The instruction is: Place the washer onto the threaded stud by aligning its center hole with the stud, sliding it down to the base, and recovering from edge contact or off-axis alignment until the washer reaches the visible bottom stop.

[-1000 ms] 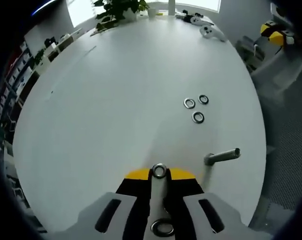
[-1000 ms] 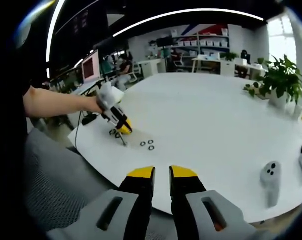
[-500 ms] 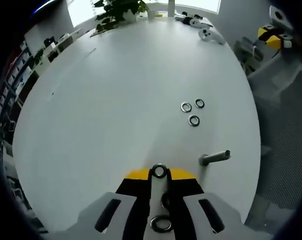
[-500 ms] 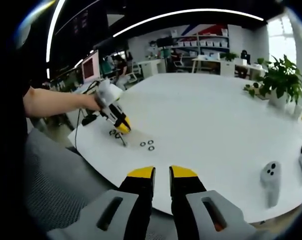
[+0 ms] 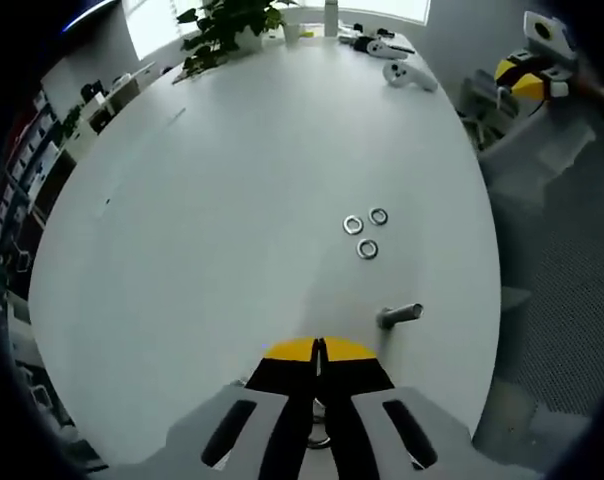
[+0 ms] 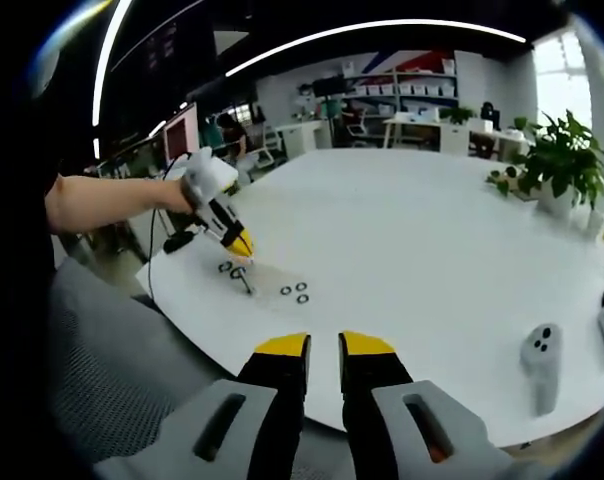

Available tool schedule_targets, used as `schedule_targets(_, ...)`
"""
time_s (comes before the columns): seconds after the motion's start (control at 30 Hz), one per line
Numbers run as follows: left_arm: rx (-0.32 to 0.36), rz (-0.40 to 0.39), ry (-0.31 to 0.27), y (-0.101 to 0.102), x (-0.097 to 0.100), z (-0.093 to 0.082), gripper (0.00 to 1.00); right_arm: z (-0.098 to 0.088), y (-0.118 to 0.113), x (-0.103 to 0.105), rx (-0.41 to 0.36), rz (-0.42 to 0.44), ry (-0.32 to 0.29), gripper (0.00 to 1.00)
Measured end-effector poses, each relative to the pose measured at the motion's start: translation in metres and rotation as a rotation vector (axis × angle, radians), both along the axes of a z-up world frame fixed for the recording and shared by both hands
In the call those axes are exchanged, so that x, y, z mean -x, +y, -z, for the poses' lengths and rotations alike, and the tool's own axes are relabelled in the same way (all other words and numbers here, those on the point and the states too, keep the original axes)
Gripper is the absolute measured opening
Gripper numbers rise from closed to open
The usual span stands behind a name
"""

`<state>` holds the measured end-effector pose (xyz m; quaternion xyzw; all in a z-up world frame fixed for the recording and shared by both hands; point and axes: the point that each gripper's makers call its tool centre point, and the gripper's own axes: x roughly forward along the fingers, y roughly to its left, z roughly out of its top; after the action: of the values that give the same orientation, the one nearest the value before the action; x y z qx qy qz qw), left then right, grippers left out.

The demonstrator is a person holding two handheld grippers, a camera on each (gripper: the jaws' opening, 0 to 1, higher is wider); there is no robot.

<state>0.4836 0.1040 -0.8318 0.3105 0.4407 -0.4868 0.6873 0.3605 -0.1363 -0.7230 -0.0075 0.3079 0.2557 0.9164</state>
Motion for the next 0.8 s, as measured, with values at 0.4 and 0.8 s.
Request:
schedule_targets(0.4,-0.03,-0.02,0.006,0.015,0.001,0.009,0.04,0.001,0.001,0.0,0.001,-0.006,0.009,0.14)
schedule_targets(0.8,0.02,-0.128,-0.064,0.037,0.008,-0.024,0.07,0.0,0.005,0.003,0.0,-0.03,0.001,0.14)
